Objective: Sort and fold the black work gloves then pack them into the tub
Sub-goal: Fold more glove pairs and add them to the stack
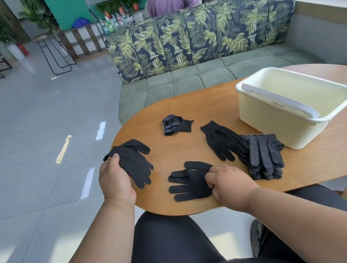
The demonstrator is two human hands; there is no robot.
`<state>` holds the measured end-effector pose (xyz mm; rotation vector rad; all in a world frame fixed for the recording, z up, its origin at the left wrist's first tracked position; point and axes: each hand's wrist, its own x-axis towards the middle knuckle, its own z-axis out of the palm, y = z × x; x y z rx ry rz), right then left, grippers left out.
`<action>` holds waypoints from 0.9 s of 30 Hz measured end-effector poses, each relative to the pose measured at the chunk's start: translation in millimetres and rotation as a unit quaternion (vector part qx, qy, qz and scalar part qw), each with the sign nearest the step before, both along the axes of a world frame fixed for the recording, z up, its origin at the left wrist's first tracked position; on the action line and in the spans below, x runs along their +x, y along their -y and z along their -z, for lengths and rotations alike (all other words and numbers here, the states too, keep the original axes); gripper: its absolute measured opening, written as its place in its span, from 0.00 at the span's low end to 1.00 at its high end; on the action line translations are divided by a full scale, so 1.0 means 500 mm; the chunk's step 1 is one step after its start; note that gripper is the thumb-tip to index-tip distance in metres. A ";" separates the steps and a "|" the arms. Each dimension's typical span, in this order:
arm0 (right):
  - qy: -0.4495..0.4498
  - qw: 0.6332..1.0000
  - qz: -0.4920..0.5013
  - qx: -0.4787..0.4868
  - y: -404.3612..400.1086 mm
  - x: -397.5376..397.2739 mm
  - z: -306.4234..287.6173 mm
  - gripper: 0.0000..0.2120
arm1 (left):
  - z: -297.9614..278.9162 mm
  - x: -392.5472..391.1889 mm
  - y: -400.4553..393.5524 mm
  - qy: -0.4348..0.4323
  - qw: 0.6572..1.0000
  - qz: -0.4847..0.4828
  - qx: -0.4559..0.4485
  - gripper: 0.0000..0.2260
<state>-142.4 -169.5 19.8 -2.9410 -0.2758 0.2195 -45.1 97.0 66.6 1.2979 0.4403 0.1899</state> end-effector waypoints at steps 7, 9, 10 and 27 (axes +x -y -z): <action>-0.010 1.000 -0.012 0.026 -0.034 0.000 0.018 0.26 | 0.012 -0.006 0.013 -0.004 1.000 0.009 0.029 0.05; -0.023 1.000 -0.006 0.012 -0.045 -0.004 0.031 0.28 | 0.012 -0.008 0.015 -0.002 0.999 0.011 0.038 0.05; -0.029 0.999 -0.002 0.014 -0.048 -0.005 0.036 0.28 | 0.012 -0.008 0.015 -0.001 0.999 0.011 0.043 0.05; -0.047 0.998 0.028 0.038 -0.069 0.013 0.029 0.31 | 0.014 -0.027 0.045 -0.010 0.996 0.026 0.084 0.06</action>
